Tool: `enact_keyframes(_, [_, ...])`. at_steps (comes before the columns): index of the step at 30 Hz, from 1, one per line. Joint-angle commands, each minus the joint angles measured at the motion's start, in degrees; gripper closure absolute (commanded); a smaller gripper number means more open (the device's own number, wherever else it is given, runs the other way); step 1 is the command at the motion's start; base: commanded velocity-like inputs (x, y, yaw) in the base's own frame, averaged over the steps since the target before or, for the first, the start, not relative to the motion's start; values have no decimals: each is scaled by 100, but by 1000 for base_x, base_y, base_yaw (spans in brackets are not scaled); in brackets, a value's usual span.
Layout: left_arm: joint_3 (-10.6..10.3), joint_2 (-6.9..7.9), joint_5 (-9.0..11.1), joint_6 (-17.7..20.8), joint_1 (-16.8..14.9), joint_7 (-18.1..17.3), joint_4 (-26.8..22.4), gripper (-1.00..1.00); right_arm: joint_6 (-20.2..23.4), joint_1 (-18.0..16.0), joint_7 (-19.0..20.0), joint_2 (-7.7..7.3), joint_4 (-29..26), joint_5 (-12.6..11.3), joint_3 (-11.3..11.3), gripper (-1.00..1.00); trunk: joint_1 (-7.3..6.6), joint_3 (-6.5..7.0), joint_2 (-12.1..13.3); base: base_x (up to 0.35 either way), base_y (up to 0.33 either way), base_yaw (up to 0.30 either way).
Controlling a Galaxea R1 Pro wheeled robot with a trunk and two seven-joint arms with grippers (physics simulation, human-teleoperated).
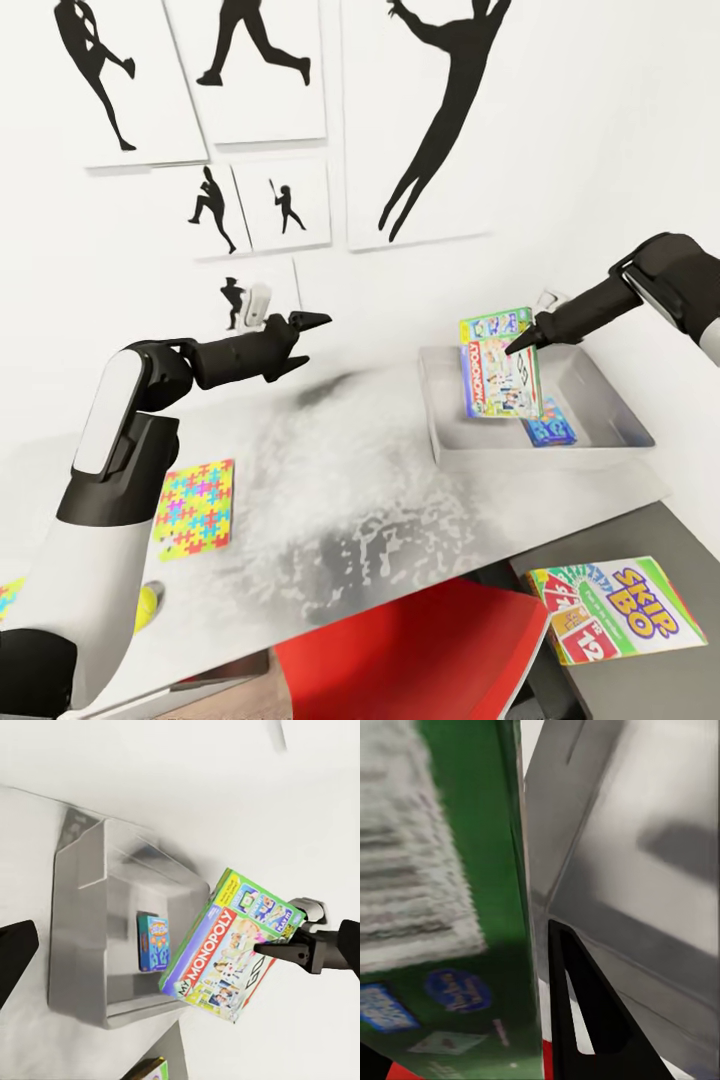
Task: Put all the toys in the child's room - the three board games (two on the bed and one on the table), the two jigsaw puzzles on the table, and the tennis ball on the table - inside the toy box on the table in the child's room.
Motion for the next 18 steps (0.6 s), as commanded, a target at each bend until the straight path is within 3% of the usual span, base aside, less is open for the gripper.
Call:
enact_keyframes(1, [-4, -4, 60, -8, -8, 82, -5, -100, 49, -11, -4, -4, -7, -62, 63, 100, 3, -20, -12, 0, 0, 0])
enact_keyframes(18, [-4, -18, 67, -4, -14, 166, -11, -100, 49, -12, -4, 2, -14, -64, 138, 100, 3, -178, -12, 0, 0, 0])
